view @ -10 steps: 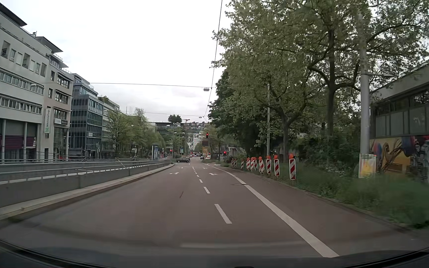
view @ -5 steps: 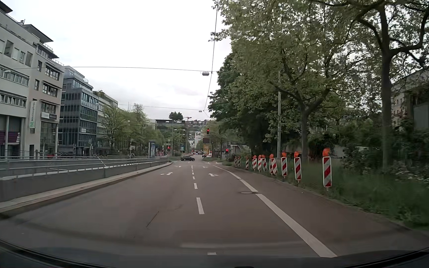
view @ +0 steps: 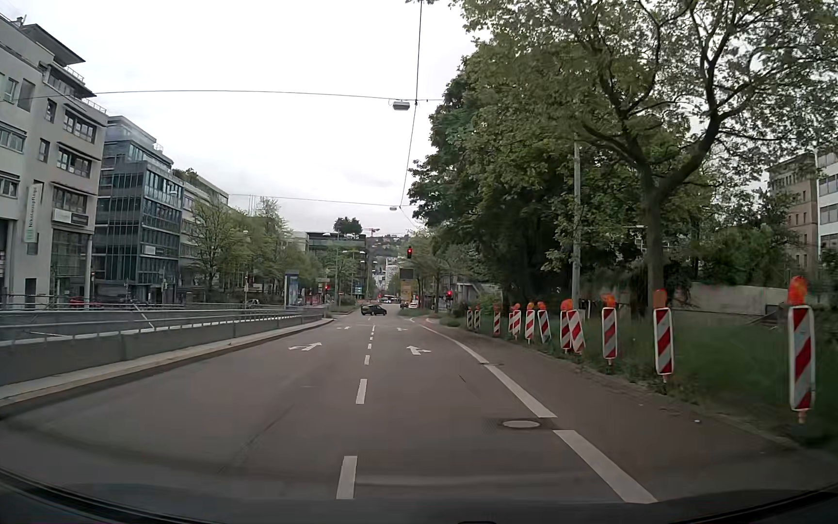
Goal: Follow the waypoints while adhering to traffic rules and regulations
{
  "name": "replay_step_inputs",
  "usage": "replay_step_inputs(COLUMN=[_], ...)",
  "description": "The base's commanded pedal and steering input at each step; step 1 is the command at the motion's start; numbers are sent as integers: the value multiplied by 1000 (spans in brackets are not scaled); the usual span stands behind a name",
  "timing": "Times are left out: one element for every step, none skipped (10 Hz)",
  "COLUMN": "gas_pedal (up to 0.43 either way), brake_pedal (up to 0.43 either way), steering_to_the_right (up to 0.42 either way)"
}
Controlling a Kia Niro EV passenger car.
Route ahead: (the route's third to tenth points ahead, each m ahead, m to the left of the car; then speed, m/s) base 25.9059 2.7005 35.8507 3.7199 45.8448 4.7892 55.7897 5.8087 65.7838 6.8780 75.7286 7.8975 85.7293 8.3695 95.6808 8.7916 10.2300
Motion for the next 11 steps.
replay_step_inputs(gas_pedal=[0,0,0,0,0,0,0,0,0,0,0], brake_pedal=[0,0,0,0,0,0,67,110,165,171,183], steering_to_the_right=[-9,-11,-13,-13,-10,-11,-15,-17,-17,-17,-17])
